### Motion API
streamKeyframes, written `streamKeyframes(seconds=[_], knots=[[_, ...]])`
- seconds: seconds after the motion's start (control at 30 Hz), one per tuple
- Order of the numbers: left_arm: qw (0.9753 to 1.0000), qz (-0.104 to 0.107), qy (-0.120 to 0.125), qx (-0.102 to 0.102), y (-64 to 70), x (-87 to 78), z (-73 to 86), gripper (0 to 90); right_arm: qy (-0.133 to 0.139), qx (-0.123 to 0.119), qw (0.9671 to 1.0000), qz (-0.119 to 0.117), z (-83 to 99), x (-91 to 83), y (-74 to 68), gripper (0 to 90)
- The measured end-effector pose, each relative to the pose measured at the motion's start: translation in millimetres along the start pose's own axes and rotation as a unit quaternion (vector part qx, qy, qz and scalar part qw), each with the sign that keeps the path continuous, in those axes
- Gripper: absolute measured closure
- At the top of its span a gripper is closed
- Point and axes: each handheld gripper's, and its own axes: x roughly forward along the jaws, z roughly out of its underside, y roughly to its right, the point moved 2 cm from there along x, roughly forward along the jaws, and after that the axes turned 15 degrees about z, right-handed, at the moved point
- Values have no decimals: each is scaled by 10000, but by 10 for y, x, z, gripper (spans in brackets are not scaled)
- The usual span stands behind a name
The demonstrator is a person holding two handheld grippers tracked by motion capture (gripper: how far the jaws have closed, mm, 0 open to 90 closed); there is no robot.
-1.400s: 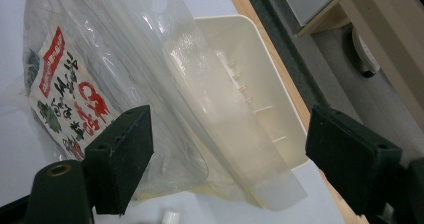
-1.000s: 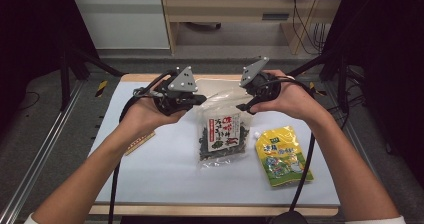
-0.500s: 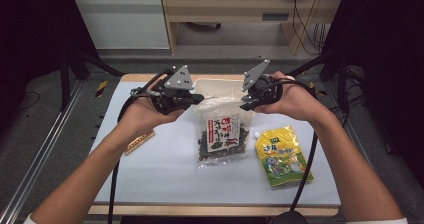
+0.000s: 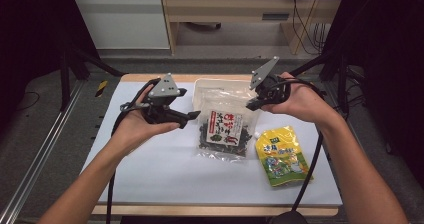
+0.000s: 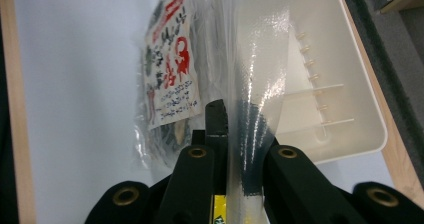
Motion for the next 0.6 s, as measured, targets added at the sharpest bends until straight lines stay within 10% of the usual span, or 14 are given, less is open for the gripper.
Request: streamKeyframes(seconds=[0.6], knots=[[9918,-481,126,-1174,45,75,1256,71,349,831,9955,304,-54,-569,48,871]])
